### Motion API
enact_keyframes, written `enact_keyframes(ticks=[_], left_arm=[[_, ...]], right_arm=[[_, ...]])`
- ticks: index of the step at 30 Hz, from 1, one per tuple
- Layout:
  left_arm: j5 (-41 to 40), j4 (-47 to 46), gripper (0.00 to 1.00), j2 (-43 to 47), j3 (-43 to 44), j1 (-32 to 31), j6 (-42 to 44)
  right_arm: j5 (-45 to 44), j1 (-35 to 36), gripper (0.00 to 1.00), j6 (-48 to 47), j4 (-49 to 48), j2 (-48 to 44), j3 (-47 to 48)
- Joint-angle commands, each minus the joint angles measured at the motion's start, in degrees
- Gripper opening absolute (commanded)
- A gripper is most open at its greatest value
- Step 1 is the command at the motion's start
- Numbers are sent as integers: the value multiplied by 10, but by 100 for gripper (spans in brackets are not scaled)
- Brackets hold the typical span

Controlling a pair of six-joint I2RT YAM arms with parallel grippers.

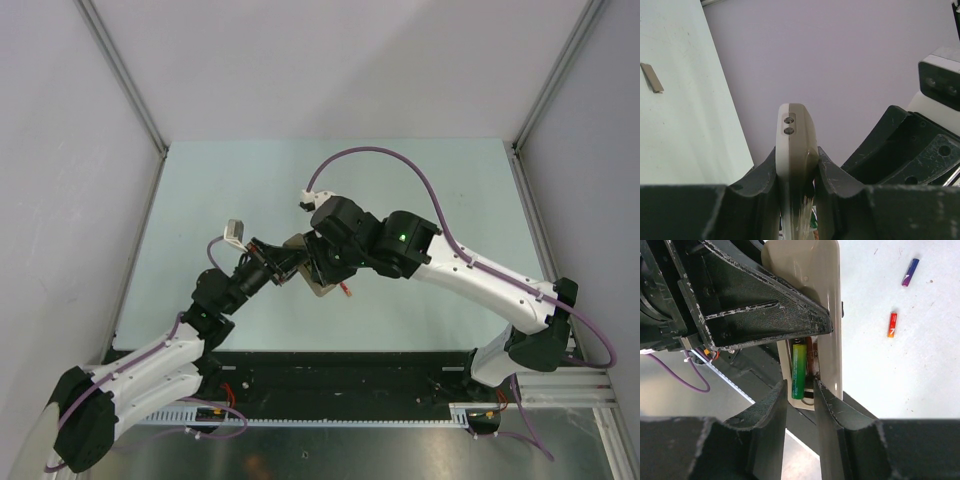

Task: Load the batteries into the remote control

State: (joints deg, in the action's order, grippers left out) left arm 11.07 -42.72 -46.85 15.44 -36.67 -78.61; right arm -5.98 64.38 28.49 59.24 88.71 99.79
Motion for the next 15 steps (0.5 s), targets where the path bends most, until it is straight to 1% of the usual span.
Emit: enact_keyframes(ticks=[1,7,15], left_arm=[[14,-63,0,23,13,3,-8],[16,-61,0,24,13,2,-8],[18,-60,0,22,13,3,-8]], right_arm=[[-42,-11,32,-24,59,-8,16],[-37,-8,29,-34,64,2,20],[-34,-2,29,-53,88,23,47]])
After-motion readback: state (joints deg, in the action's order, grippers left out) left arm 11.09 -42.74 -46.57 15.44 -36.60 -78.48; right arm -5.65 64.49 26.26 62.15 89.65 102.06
